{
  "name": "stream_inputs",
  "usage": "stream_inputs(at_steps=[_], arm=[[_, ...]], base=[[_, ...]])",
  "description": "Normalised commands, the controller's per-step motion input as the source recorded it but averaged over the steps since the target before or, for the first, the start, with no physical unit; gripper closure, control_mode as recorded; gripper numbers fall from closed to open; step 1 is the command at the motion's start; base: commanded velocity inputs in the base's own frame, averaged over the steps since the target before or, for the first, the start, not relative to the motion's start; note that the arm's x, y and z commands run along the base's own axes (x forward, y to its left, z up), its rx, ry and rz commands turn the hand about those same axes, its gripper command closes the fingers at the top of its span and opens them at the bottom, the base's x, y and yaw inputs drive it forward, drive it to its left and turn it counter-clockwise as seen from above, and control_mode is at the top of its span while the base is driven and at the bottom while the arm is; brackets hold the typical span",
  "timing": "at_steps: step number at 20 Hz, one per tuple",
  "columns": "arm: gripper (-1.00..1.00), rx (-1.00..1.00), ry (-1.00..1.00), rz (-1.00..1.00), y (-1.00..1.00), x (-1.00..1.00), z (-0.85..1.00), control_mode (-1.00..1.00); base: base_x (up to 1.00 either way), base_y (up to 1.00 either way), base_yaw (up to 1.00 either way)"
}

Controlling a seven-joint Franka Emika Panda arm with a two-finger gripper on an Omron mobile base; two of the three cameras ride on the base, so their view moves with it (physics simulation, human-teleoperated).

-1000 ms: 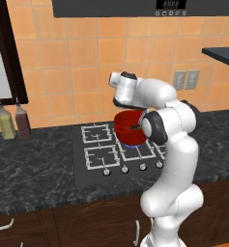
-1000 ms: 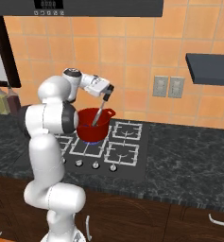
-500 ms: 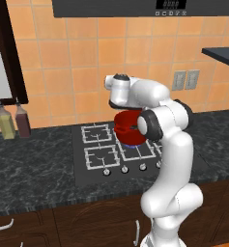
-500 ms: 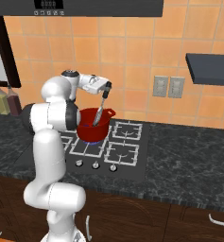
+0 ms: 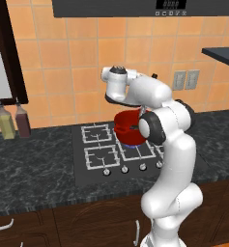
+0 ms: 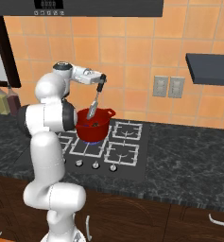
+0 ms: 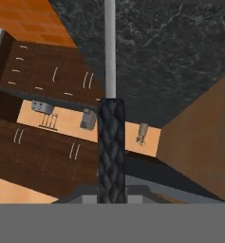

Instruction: Put the cucumber and eggplant in the pot. Retrieve the spatula and lightly stir the vegetables in the pot.

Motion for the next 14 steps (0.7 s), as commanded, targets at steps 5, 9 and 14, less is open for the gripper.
stream_inputs(at_steps=[5,9,14], arm=[[1.0,0.0,0.27,0.0,0.16,-0.11,-0.23,-1.0],[1.0,0.0,0.2,0.0,0.17,0.23,-0.01,-1.0],[1.0,0.0,0.09,0.0,0.38,0.06,-0.23,-1.0]], base=[[0.0,0.0,0.0],[0.0,0.0,0.0],[0.0,0.0,0.0]])
